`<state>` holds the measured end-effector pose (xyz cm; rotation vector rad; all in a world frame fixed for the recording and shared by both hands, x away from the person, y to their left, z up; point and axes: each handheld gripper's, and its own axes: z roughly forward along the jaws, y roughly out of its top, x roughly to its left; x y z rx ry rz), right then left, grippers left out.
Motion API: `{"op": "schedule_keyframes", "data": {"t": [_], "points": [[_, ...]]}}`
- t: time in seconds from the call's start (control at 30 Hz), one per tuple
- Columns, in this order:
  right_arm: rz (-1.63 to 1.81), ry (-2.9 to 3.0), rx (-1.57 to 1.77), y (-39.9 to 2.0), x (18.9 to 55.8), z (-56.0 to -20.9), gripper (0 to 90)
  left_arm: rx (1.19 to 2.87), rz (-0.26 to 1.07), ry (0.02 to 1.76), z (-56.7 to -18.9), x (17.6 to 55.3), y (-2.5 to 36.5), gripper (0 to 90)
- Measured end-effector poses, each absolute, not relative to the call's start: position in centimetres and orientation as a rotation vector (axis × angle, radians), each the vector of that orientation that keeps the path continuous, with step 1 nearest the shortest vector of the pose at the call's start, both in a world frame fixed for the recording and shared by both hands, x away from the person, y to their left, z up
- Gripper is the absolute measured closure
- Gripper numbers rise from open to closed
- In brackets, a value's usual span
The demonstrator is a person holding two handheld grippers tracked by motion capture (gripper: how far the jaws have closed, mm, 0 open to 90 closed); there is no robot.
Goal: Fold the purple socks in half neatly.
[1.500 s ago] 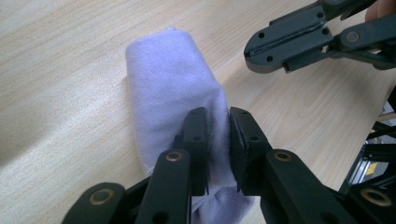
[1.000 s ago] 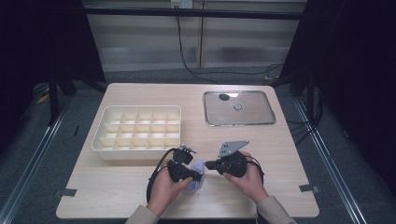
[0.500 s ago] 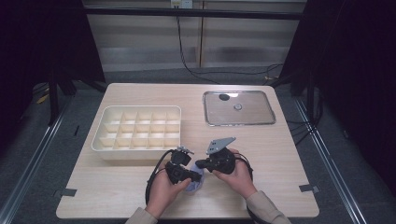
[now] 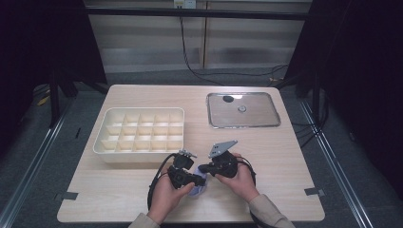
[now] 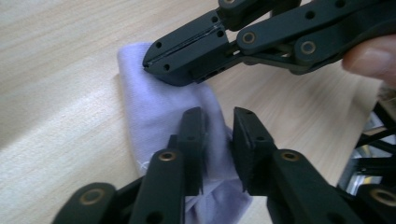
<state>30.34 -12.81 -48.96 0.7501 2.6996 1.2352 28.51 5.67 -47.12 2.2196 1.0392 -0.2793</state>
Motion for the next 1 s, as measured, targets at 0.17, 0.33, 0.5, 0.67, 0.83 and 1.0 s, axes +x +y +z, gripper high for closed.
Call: {"op": "schedule_keyframes", "data": {"t": [0.17,0.33,0.5,0.67,0.83,1.0], "points": [[1.232,2.702,0.751,-12.8,30.3,-48.9,90.0,2.216,-0.316,1.048,-46.6,28.7,6.0,68.4],[1.229,2.704,0.745,-12.8,30.2,-48.9,90.0,2.181,-0.349,1.059,-45.5,28.8,6.7,68.4],[1.226,2.704,0.750,-12.8,30.1,-48.9,90.0,2.173,-0.293,1.066,-44.2,29.0,7.7,71.4],[1.221,2.701,0.750,-12.8,30.1,-48.9,90.0,2.204,-0.294,1.064,-44.8,28.6,7.3,75.9],[1.220,2.704,0.751,-12.8,30.1,-48.8,90.0,2.234,-0.298,1.071,-46.5,28.3,6.6,74.8],[1.224,2.702,0.753,-12.8,30.0,-48.9,90.0,2.285,-0.254,1.042,-46.9,28.0,6.1,75.1]]}}
